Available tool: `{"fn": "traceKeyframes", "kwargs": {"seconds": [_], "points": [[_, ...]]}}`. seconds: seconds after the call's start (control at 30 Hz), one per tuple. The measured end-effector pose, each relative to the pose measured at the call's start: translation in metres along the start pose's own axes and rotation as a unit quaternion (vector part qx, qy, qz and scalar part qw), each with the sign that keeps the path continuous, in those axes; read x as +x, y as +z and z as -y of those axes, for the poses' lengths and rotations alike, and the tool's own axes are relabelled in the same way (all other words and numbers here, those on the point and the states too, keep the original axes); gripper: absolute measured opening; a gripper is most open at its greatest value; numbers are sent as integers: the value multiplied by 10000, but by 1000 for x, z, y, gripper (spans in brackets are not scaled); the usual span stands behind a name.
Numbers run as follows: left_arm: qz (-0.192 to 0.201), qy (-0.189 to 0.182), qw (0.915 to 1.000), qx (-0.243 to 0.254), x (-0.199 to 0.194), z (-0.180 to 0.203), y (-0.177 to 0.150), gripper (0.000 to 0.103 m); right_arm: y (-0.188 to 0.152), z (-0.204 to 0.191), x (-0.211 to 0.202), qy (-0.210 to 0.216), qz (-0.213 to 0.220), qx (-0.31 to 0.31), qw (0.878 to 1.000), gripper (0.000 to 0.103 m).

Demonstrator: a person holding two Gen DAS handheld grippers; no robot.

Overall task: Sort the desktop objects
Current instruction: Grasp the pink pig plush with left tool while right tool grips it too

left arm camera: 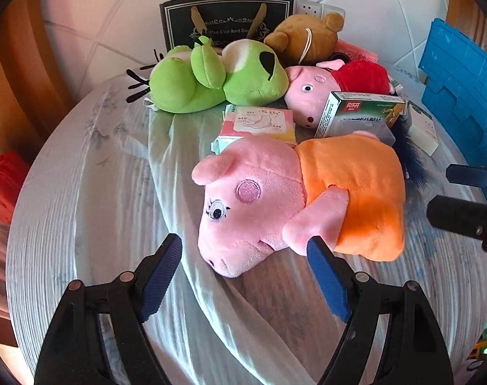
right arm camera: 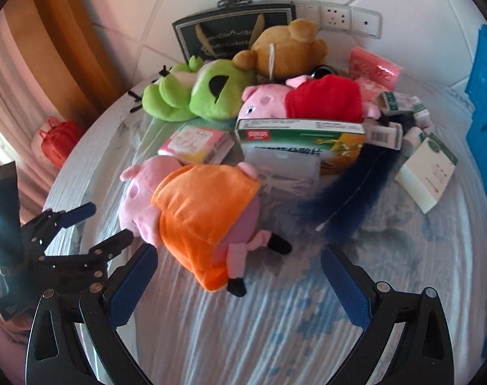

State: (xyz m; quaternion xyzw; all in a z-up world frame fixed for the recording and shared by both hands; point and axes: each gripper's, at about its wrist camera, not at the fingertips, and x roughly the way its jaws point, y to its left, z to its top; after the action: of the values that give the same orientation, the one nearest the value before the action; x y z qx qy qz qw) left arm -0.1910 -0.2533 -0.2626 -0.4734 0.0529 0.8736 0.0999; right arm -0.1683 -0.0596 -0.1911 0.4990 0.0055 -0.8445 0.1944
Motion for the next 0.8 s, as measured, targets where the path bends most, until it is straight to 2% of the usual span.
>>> {"fn": "traceKeyframes", "kwargs": {"seconds": [0.1,0.2,0.27,0.33,0.47,0.6,0.8], "points": [[-152,-126,9997,170,17,-1,5,80,5,-10,23,12,-237,-63,9997,103],[-203,-442,9986,184,28,-4,8,81,10,-13,42,-25,-426,-64,9991,103],[-255,-562,9978,261,33,-4,11,88,13,-13,52,-28,-547,-53,9985,103],[-296,-637,9965,452,36,0,12,88,16,-11,62,20,-655,-19,9979,103],[-349,-682,9947,689,44,8,17,90,20,-5,81,108,-852,36,9963,103],[-464,-828,9935,628,57,9,24,97,22,2,86,168,-928,121,9955,103],[-573,-880,9921,690,67,18,30,95,20,14,92,286,-964,162,9948,103]]}}
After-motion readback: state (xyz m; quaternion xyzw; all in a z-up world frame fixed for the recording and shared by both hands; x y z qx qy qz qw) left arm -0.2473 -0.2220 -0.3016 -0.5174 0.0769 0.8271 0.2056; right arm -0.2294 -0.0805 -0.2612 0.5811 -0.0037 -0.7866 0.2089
